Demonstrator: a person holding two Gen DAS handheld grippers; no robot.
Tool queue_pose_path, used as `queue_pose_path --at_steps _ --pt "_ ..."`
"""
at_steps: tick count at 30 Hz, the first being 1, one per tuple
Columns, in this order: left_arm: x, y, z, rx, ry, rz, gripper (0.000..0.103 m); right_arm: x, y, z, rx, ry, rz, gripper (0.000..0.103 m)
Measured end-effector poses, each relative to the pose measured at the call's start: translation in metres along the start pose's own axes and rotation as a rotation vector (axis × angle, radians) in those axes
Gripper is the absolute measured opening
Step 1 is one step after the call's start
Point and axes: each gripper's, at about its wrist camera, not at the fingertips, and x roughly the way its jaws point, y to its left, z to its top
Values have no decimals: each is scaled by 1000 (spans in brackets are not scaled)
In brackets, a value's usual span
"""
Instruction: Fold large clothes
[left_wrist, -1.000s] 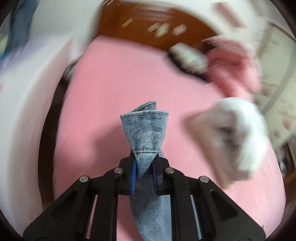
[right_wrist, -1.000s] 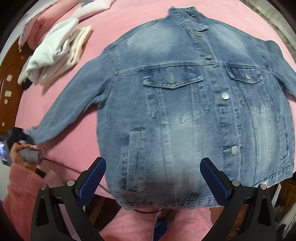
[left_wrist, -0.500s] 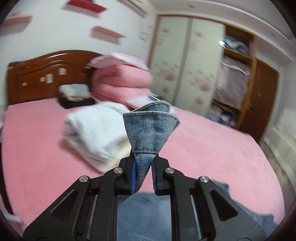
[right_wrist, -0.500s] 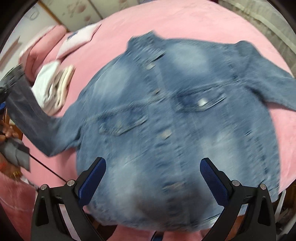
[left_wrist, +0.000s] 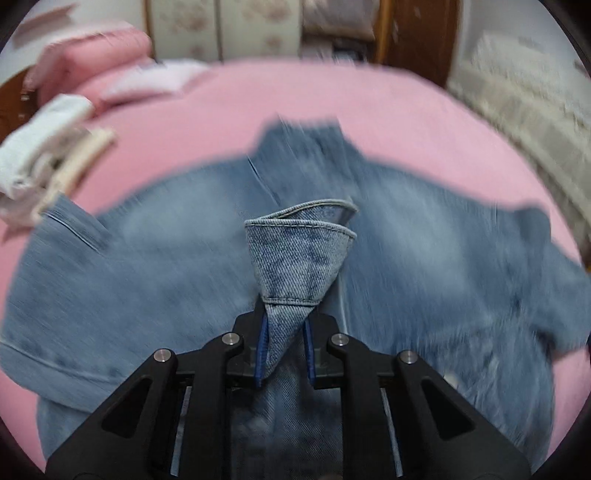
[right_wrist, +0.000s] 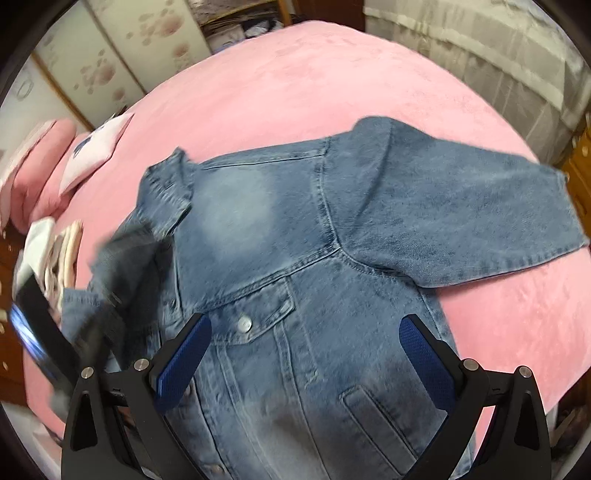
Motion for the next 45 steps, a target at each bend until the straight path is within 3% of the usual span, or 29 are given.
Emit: queue_pose_path --at_steps 1,2,4,8,12,16,18,21,22,25,27,31,36,38,42,45 --pt "14 -6 -2 24 70 -5 25 7 -4 4 20 21 29 103" --pt "27 -10 -2 39 145 -56 49 14 -2 4 28 36 45 103" --pt "31 -10 -9 32 209 -159 72 27 3 7 44 71 94 103" --pt "15 -8 -15 39 232 -217 77 59 18 16 68 160 232 103" --pt "-7 29 -17 -19 274 -190 77 94 47 12 55 271 310 103" --pt "-24 74 -40 -112 358 -26 77 134 84 -1 54 369 365 102" --pt "-23 100 -54 -162 390 74 77 146 103 -8 34 392 334 88" --pt "-15 142 -66 -261 396 194 77 151 130 -11 -60 329 225 59" --pt "-13 152 -66 -285 382 217 77 152 140 -12 -106 313 214 27" --pt "-2 179 -59 -342 310 284 77 146 155 -5 -145 275 230 10" --pt "9 188 -51 -357 302 306 72 131 153 8 -116 240 258 9" --pt "22 194 -37 -346 281 310 52 94 128 38 7 130 301 5" --pt "20 194 -30 -341 307 307 51 48 89 72 90 -12 256 5" --pt "11 192 -34 -318 301 314 49 40 70 75 99 -26 219 1" --pt "-9 200 -44 -332 306 299 41 44 36 68 104 -23 33 0" --pt "-16 206 -45 -356 324 287 35 63 11 58 190 58 24 0"
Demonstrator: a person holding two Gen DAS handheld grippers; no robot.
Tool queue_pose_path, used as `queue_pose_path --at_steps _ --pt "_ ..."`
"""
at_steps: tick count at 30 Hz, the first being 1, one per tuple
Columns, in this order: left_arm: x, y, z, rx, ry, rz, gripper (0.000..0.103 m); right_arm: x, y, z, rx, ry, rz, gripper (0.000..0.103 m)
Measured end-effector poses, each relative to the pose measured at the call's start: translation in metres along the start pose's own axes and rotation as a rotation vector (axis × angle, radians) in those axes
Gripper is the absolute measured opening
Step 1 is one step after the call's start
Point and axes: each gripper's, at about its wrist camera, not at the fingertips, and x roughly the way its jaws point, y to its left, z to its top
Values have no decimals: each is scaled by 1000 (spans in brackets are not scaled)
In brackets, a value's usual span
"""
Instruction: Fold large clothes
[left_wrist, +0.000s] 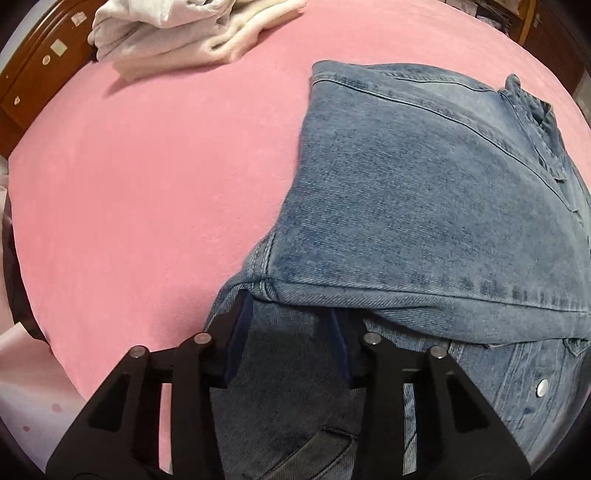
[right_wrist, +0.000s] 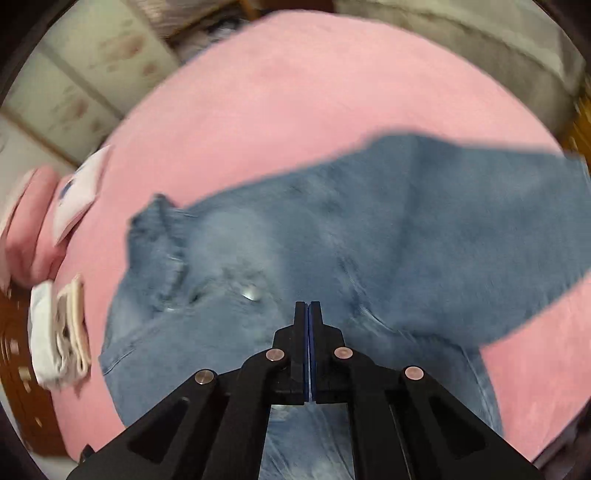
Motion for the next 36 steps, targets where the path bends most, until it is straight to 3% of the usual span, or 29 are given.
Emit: queue_pose_path --at_steps 2,6,10,13,15,18,19,21,24,25,27,30,33,35,36 --pt "-5 3 -1 -14 26 1 33 4 -7 -6 4 30 21 0" --pt "-33 -2 -8 11 -3 -26 26 16 26 -30 -67 92 168 0" --pt "-59 -25 -5 100 -31 -174 6 42 96 -75 -241 219 360 0" --pt "-57 -45 6 137 -20 -218 6 65 160 -120 -421 344 448 0" --pt "-45 -50 17 125 21 -222 6 78 194 -149 -567 359 435 0" --pt "-20 -45 30 92 107 -182 6 90 213 -177 -746 325 294 0" --pt "-13 -39 32 84 127 -156 6 96 209 -174 -746 301 248 0" --pt "-4 -20 35 66 146 -127 6 102 184 -150 -622 290 254 0" --pt "0 6 38 63 148 -185 5 93 128 -107 -451 201 195 0" --pt "1 8 38 80 153 -185 5 87 111 -97 -416 157 123 0" --pt "0 7 40 140 167 -164 5 75 79 -79 -408 48 -113 0" --pt "-13 0 49 198 150 -124 5 58 44 -62 -239 57 2 0" --pt "-36 -10 65 221 101 -284 5 46 74 -74 -279 23 30 0" --pt "-44 -25 79 266 73 -395 5 46 99 -83 -321 41 163 0" --pt "-44 -33 87 287 64 -413 5 50 115 -89 -335 65 224 1"
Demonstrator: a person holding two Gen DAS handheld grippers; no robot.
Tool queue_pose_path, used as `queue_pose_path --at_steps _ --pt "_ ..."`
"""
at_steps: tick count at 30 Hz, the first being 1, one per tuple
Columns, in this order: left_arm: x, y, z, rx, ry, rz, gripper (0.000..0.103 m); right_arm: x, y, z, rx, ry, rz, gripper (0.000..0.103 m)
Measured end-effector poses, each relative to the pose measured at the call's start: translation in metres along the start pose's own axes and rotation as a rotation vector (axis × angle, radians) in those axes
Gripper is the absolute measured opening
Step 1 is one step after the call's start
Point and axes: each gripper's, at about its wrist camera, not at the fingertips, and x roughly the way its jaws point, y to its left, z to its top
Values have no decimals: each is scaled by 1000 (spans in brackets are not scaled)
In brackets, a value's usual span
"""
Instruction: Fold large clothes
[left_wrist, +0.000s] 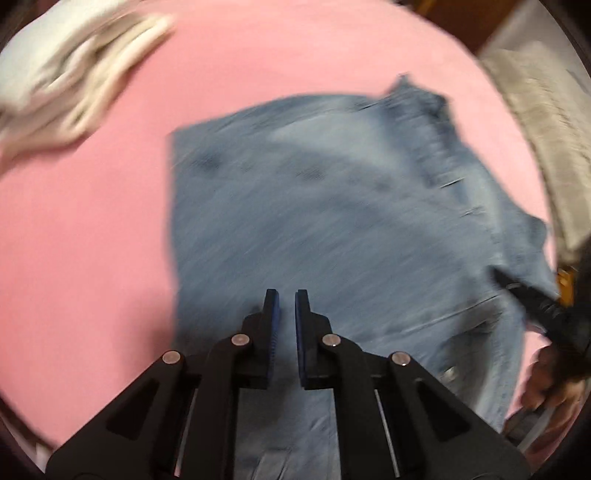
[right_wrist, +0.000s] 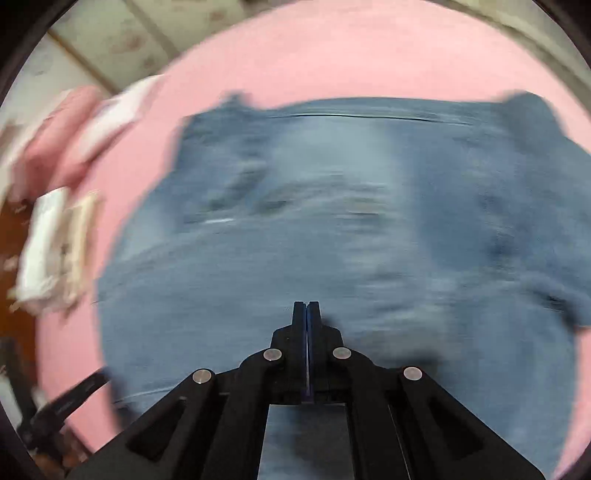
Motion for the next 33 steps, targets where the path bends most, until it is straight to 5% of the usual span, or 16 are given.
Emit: queue_pose_path --at_steps 4,9,13,18,22,24,26,28,33 --pt "24 -6 33 9 25 4 5 54 73 -4 -119 90 135 2" --pt "55 28 58 -14 54 29 5 108 114 3 -183 77 47 2" --pt "55 56 59 -5 9 70 5 89 64 26 -70 -22 -23 2" --pt "50 71 55 -51 -4 93 4 45 -45 45 56 -126 -369 2" --pt "39 50 48 -69 -16 168 4 4 -123 54 118 -107 -180 2" --pt "28 35 40 -99 -32 171 4 -7 -133 53 115 -108 -150 9" --pt "16 16 28 -123 -51 187 4 -18 -139 45 125 -133 -109 29" --pt "2 -13 10 -132 -60 189 4 -34 -140 33 165 -147 -55 39" --pt "0 -124 -43 -45 -37 183 4 -69 -173 -8 242 -90 60 42"
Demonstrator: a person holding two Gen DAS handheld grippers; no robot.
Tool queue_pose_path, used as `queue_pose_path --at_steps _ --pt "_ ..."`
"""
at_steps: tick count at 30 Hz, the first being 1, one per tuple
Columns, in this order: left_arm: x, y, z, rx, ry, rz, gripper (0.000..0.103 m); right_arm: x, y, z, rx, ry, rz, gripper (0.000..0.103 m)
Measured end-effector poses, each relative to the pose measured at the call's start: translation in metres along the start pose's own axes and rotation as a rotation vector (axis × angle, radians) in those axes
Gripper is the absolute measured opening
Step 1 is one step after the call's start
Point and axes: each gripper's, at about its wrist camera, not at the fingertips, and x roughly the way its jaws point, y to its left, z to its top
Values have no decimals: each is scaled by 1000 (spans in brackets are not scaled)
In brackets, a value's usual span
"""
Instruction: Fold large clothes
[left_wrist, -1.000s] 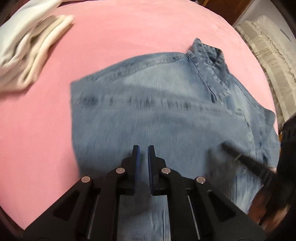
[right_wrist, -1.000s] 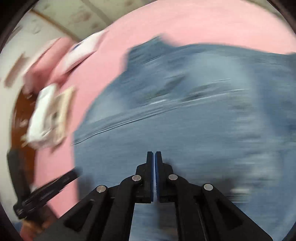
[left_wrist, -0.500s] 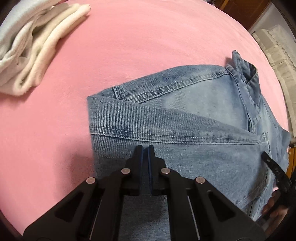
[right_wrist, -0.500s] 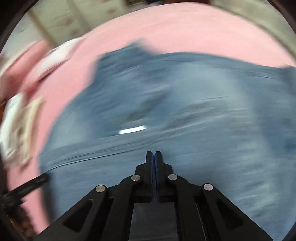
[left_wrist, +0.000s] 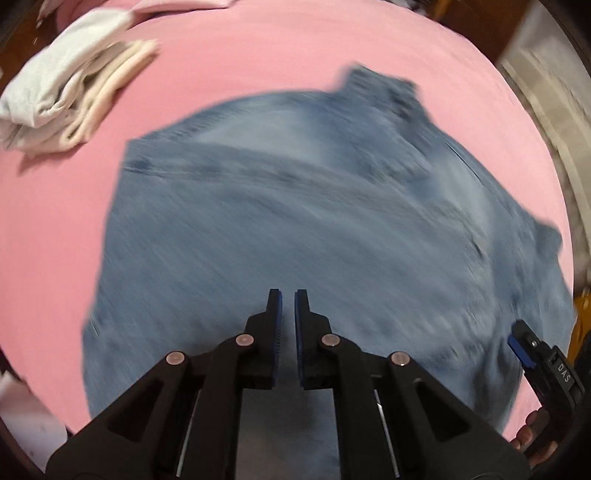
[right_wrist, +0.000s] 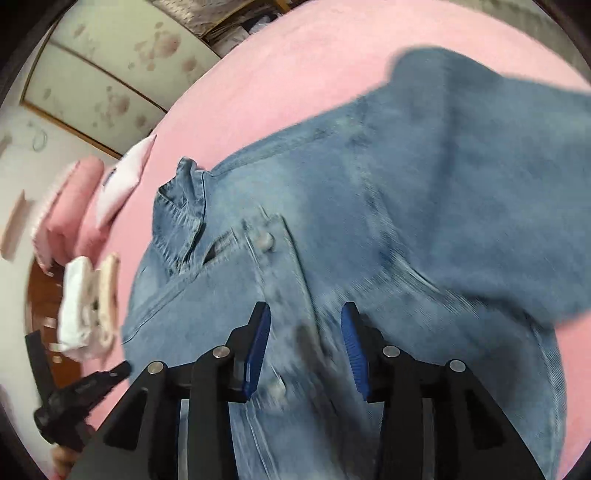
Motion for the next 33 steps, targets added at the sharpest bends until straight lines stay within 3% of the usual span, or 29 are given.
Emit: queue_pose_path --at_steps 3,6,12,17,24,30,33 --pt "1 -72 -31 62 12 27 4 -37 -46 -14 14 52 16 45" --pt "-1 -144 -59 134 12 37 5 -61 -84 -17 58 77 34 55" --pt "4 -263 -101 238 154 -20 5 -122 -173 -17 104 39 -3 61" --pt "7 -345 -126 385 187 -29 5 -157 -249 -5 209 -19 -49 64" --pt "2 -422 -141 485 219 -44 6 -195 -349 5 427 -153 -20 64" --pt "-2 -456 -143 522 211 -24 7 -214 -406 16 569 -288 -11 64" --pt "-1 -461 -140 499 214 -23 29 -212 -422 21 651 -347 -10 65"
